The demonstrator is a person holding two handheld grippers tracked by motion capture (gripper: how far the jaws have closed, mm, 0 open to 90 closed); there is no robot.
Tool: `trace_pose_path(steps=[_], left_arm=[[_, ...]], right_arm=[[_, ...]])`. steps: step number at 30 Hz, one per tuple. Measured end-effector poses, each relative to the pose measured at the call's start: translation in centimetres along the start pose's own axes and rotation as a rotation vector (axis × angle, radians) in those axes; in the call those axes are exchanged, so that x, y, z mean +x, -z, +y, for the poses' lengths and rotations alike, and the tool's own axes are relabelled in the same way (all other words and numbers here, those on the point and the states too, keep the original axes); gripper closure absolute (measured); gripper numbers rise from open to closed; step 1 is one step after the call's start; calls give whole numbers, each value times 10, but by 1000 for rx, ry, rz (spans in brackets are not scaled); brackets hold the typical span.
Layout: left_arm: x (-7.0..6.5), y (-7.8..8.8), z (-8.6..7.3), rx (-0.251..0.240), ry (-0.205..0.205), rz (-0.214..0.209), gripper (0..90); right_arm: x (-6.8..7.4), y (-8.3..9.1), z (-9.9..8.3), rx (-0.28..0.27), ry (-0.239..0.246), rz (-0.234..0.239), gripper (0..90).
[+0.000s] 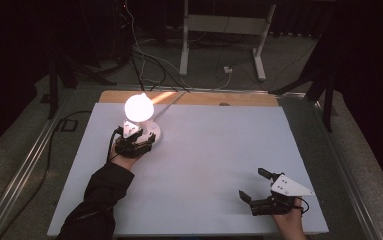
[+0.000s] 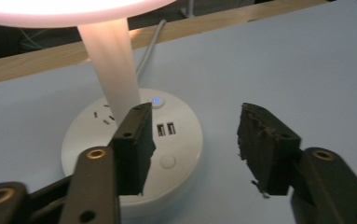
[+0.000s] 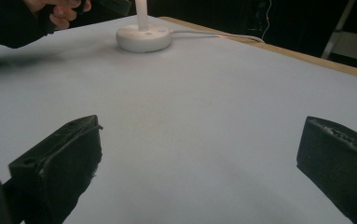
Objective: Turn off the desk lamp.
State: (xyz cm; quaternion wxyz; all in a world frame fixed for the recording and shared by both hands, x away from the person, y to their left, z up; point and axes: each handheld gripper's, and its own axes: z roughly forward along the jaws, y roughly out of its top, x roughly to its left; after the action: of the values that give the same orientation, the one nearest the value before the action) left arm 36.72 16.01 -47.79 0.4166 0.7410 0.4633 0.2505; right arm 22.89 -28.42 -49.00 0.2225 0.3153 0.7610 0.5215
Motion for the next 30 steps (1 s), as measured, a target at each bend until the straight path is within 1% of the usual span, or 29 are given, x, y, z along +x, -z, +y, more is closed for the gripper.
trace_pose_path(steps=[1,6,10,12,14,16,17,22,24,26,28,29,30], left_arm=[[1,-1,0,0,6,0,541],[4,-5,-2,21,4,13,656],[5,-10,-4,41,-17,25,732],[5,-12,-5,46,-13,19,769],[5,-14,-6,52,-29,20,801],[5,-14,-7,53,-35,18,820],[5,-16,-7,53,-46,18,832],[7,-19,-9,64,-49,9,890],[8,-20,-9,67,-42,5,900],[9,-21,-10,73,-54,6,900],[9,-22,-10,73,-56,6,900],[9,-23,-11,74,-57,-1,900],[9,-24,-11,73,-60,2,900]], right_arm=[[0,0,0,0,-1,0,0],[0,0,0,1,1,-1,0],[0,0,0,3,3,1,0],[0,-1,0,4,1,1,0],[0,0,-1,5,2,2,0],[0,0,0,4,2,2,0],[0,-1,0,4,1,3,0],[0,0,0,5,2,4,0],[0,-1,-1,5,-1,4,0],[0,-1,-1,6,1,4,0],[0,-1,0,4,3,4,0],[0,-1,-1,5,-1,5,0],[0,-1,-1,6,-1,5,0]])
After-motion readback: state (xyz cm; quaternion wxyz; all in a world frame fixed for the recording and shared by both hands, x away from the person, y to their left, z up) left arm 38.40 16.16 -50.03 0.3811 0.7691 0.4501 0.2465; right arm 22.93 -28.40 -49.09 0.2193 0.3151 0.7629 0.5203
